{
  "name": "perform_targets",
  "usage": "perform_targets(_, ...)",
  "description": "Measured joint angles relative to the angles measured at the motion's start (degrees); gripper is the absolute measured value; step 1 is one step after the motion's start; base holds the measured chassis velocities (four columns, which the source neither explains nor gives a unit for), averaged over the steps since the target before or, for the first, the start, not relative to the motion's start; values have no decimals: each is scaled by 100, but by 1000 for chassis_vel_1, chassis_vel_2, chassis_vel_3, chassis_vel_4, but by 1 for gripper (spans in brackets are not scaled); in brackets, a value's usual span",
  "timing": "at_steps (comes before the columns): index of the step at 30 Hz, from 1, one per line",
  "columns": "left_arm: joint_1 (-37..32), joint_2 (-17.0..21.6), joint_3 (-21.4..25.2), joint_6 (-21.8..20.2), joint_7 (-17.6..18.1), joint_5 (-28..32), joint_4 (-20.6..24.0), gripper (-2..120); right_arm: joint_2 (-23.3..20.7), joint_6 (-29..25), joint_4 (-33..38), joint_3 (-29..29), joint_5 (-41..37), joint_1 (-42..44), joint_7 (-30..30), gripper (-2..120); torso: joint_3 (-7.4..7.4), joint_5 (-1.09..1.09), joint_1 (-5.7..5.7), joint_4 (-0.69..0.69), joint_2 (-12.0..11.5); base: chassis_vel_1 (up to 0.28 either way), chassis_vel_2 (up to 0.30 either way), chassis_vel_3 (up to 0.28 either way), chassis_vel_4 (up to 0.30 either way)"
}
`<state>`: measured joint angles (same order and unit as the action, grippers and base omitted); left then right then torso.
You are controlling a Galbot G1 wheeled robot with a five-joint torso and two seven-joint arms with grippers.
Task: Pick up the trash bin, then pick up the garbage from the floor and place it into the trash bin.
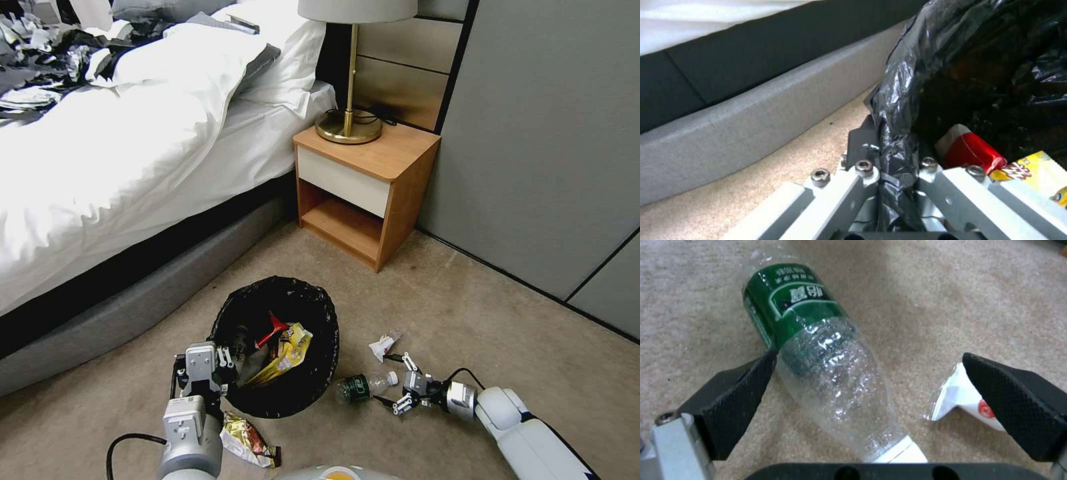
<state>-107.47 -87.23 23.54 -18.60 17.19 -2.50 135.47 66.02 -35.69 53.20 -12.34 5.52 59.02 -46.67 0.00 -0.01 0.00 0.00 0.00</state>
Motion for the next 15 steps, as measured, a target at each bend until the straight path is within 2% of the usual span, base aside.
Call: perform_targets(15,15,-11,9,-10,0,18,-19,1,146,-16,-178,160,130,-122,27,100,0,1,0,0,0,0,0,0,0)
